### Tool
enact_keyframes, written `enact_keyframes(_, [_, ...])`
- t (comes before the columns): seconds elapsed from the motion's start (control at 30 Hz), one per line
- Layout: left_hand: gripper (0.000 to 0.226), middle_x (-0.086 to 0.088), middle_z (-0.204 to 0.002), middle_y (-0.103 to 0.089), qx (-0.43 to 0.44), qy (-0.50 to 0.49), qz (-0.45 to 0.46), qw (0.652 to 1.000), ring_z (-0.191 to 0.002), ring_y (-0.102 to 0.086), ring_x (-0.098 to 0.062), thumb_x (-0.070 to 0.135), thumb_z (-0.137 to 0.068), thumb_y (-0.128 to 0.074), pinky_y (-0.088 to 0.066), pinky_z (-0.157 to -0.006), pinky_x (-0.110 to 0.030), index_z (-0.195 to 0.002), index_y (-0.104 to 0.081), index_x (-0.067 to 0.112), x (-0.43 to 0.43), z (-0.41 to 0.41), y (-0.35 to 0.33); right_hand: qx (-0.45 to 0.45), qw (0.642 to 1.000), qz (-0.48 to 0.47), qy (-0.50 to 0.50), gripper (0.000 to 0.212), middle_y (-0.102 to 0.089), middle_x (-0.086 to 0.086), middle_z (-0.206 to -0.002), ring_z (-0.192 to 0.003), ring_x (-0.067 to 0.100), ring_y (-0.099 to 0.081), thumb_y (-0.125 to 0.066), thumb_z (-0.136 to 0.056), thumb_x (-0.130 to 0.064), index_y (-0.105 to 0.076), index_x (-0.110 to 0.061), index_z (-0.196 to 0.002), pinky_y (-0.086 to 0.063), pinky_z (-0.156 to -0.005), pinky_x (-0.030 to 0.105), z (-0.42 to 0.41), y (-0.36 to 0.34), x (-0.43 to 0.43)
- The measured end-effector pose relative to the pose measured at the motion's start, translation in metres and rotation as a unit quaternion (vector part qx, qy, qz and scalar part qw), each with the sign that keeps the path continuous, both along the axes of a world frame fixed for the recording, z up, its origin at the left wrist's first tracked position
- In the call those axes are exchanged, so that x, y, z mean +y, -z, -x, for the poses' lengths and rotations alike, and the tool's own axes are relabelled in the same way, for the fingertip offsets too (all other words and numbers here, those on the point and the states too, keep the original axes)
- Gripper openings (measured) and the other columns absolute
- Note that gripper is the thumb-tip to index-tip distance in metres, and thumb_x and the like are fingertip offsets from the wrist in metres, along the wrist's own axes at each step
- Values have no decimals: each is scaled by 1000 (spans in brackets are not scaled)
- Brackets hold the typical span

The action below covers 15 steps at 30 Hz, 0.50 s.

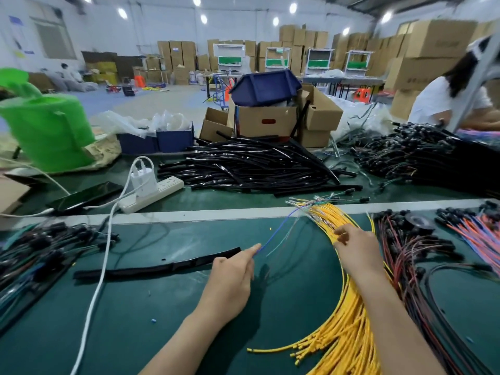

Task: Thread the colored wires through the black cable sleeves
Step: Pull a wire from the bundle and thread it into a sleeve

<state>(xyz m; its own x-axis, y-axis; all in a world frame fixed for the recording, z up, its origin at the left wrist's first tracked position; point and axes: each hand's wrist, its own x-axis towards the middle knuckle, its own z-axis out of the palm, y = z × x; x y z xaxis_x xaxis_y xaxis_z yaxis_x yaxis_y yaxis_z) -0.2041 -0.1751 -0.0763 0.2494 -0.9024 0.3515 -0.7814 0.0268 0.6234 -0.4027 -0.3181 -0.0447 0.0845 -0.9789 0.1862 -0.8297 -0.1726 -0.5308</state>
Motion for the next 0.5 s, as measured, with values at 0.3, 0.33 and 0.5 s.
enact_keyframes(0.3, [19, 23, -93, -40, -136, 7, -47, 990, -97, -47, -1, 50, -92, -48, -25, -93, -21, -105, -55, 38, 10, 1, -2, 78, 995, 32, 55, 17, -70, -1, -89, -107, 25, -42, -57, -93, -18, -63, -26, -106, -37, -86, 33, -2, 4, 9])
enact_keyframes(0.33, [16, 22, -95, -43, -142, -2, -43, 989, -100, -48, -1, 45, -94, -46, -25, -93, -21, -104, -55, 37, 8, -1, -4, 72, 995, 36, 57, 17, -70, 0, -86, -107, 26, -42, -56, -93, -16, -62, -25, -106, -37, -85, 34, -4, 3, 8])
enact_keyframes(0.5, [24, 9, -69, -57, -276, -71, -37, 958, -63, -60, -12, 23, -65, -84, -48, -63, -33, -70, -61, 23, 11, -1, -14, 73, 995, 28, 69, 10, -70, -3, -94, -109, 24, -43, -61, -91, -27, -64, -24, -100, -37, -91, 35, -8, 1, 10])
